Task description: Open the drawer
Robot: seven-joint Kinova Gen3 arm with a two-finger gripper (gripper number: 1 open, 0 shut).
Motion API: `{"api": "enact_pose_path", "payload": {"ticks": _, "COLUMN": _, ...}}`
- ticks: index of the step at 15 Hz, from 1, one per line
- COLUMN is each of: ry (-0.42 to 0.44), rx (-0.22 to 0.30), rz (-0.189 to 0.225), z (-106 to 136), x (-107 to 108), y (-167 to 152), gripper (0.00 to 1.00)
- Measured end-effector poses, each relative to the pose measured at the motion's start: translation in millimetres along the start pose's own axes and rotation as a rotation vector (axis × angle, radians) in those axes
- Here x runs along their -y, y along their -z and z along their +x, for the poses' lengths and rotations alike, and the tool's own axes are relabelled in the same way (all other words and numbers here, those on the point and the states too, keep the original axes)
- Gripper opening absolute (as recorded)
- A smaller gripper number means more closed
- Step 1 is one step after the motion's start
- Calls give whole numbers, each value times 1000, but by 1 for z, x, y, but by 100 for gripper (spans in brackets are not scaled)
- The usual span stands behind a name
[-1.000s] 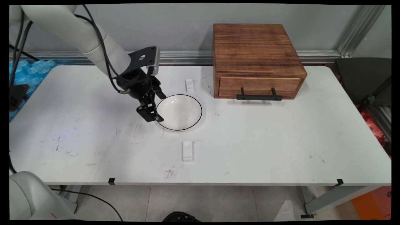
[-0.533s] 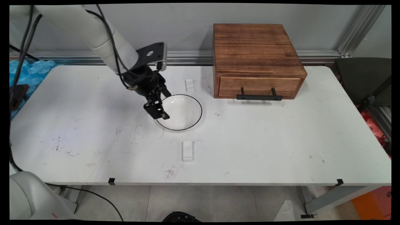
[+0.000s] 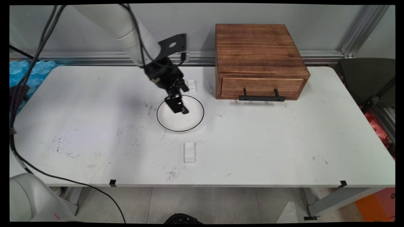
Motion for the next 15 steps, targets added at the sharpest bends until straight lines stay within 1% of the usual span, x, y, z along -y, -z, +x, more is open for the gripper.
{"api": "enact_pose_path", "payload": {"ticks": 3, "ry": -16, "rx": -24, "rz": -2, "z": 32, "x": 6, "y": -4, "gripper": 100}}
{"api": "enact_pose_path", "payload": {"ticks": 7, "ry": -37, "rx": -65, "rz": 5, "z": 79, "x": 13, "y": -10, "gripper": 100}}
{"api": "enact_pose_path", "payload": {"ticks": 11, "ry": -68, "rx": -92, "rz": 21, "z": 123, "x": 20, "y": -20, "gripper": 100}}
{"api": "enact_pose_path", "payload": {"ticks": 15, "ry": -104, "rx": -105, "rz": 43, "z": 159, "x": 24, "y": -38, "gripper": 100}}
